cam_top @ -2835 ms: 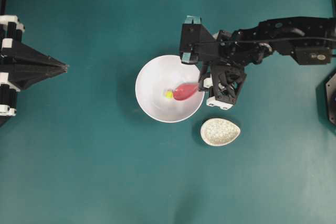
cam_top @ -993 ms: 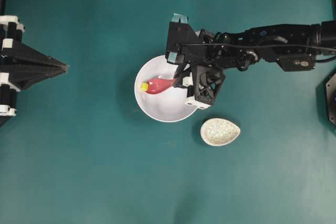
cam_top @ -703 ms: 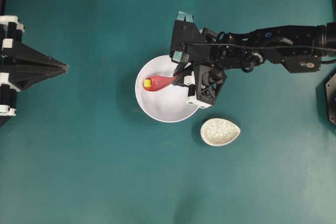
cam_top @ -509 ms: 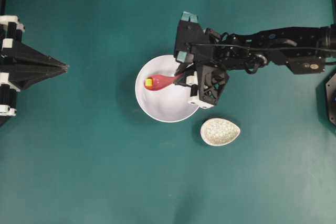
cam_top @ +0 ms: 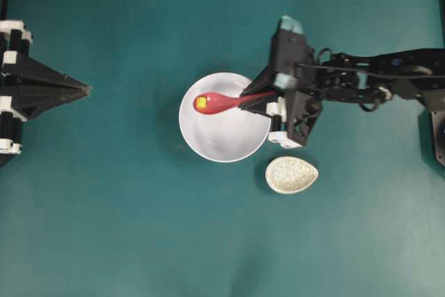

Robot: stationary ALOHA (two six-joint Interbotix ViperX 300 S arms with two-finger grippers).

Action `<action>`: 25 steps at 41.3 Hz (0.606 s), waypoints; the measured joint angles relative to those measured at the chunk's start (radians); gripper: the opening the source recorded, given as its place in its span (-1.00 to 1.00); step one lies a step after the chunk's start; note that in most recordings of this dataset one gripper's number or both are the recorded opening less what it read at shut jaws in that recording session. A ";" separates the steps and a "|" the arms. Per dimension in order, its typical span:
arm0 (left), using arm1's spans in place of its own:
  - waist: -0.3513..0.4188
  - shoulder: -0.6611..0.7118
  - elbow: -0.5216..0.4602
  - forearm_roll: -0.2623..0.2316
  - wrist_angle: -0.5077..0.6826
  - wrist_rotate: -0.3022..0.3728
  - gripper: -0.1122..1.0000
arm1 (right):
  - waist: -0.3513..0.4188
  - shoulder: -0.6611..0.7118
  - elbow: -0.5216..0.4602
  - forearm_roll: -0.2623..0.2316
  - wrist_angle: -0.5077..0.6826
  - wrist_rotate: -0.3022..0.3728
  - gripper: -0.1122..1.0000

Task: Scoop the yellow hexagonal prism block from the bowl with a spoon using the right arm.
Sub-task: 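Raise the spoon with the yellow block, pulling it toward the right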

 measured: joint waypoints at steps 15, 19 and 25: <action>0.000 0.000 0.000 0.000 0.000 0.000 -0.72 | 0.015 -0.192 0.081 0.000 -0.054 0.006 -0.36; 0.000 0.002 0.000 0.000 0.000 0.000 -0.72 | 0.015 -0.235 0.092 0.002 -0.051 0.006 -0.36; -0.002 0.000 0.000 0.000 0.000 0.000 -0.72 | 0.015 -0.267 0.101 0.002 -0.049 0.006 -0.36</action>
